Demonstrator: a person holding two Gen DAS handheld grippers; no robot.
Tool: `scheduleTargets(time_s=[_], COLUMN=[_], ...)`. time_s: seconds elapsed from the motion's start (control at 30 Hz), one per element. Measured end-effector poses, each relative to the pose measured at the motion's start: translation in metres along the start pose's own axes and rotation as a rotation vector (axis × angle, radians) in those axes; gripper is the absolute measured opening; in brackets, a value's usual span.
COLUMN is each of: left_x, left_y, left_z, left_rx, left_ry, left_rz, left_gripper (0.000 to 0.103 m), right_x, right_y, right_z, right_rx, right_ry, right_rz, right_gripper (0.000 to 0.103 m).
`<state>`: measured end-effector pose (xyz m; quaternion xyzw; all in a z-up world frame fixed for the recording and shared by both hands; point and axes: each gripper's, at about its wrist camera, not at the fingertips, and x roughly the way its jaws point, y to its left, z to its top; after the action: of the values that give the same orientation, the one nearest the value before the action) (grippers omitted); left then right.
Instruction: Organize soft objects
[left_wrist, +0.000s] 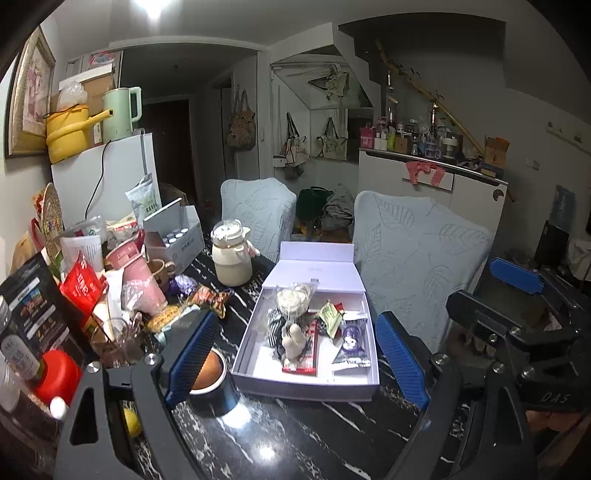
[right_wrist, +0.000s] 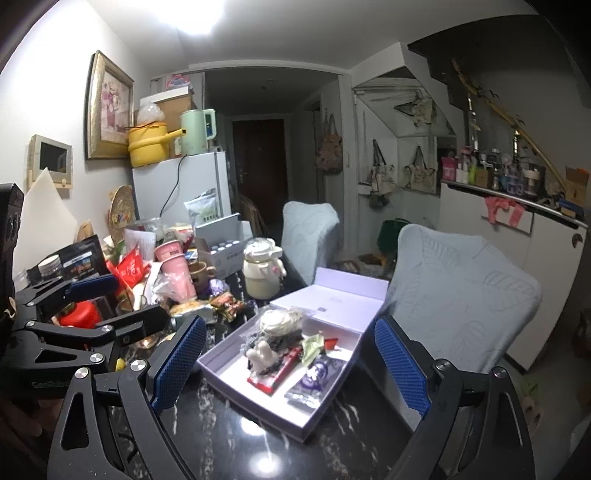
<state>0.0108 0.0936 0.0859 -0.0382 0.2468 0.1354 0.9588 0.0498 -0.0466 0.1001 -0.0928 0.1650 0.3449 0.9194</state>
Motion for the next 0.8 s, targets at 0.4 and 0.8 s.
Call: scheduleTargets(time_s=[0.4,0.8], left_x=[0.005,0.026], left_y=[0.008,0.015], left_z=[-0.04,-0.057], left_rx=[-0.034,-0.022], left_ry=[0.063,0.14], left_rz=[-0.027,-0.035], left_gripper=[0.088,0.088], right_x=[-0.013,0.003], right_y=[0.003,0.004], right_z=[-0.038,-0.068], right_rx=[0.07,0.11], right_ry=[0.076,0.18], right_rz=[-0.059,-0.105], right_gripper=[0.094,0.094])
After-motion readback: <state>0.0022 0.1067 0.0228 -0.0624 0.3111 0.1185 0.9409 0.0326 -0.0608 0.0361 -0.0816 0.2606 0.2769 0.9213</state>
